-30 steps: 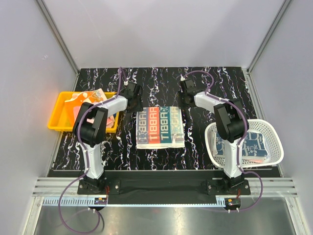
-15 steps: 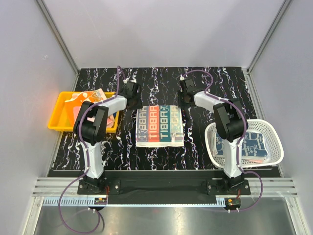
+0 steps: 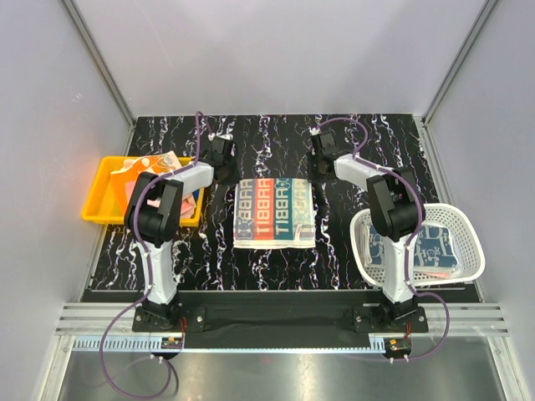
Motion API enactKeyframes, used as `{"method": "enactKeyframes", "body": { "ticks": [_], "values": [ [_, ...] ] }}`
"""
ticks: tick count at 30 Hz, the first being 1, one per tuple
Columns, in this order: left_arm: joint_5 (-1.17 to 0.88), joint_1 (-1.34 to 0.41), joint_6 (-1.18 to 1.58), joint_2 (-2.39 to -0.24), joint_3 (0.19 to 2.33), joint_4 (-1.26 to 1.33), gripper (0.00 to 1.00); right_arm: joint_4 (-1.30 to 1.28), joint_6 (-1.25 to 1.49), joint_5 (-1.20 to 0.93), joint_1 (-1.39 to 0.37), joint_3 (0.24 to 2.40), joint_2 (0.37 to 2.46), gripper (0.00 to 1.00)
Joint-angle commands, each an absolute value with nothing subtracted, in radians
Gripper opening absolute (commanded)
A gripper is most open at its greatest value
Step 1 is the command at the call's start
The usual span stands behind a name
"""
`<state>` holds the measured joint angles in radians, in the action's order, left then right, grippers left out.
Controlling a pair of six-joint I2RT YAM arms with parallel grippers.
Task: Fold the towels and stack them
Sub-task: Fold the towel
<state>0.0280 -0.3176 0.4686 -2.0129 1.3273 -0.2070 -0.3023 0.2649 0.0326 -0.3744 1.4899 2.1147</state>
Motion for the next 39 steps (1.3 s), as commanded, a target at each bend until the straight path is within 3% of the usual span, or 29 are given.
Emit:
{"method": "enactKeyframes", "body": {
  "ticks": [1, 3, 4, 24, 39],
  "values": [
    [-0.02, -0.31, 0.449, -2.013, 1.364, -0.147, 0.11, -0.295, 0.249, 0.02, -0.365, 1.531, 2.126, 0.05],
    [-0.037, -0.311, 0.446, -2.01, 1.361, -0.132, 0.08, -0.287, 0.255, 0.012, -0.365, 1.529, 2.118, 0.05],
    [-0.047, -0.31, 0.452, -2.006, 1.365, -0.124, 0.0, -0.287, 0.255, 0.009, -0.365, 1.537, 2.109, 0.04],
    [-0.018, -0.311, 0.479, -1.763, 1.203, -0.041, 0.0, -0.222, 0.298, 0.002, -0.365, 1.418, 1.895, 0.01],
    [-0.034, -0.34, 0.537, -1.49, 0.861, 0.08, 0.0, -0.118, 0.442, -0.092, -0.377, 1.025, 1.588, 0.01]
  ]
}}
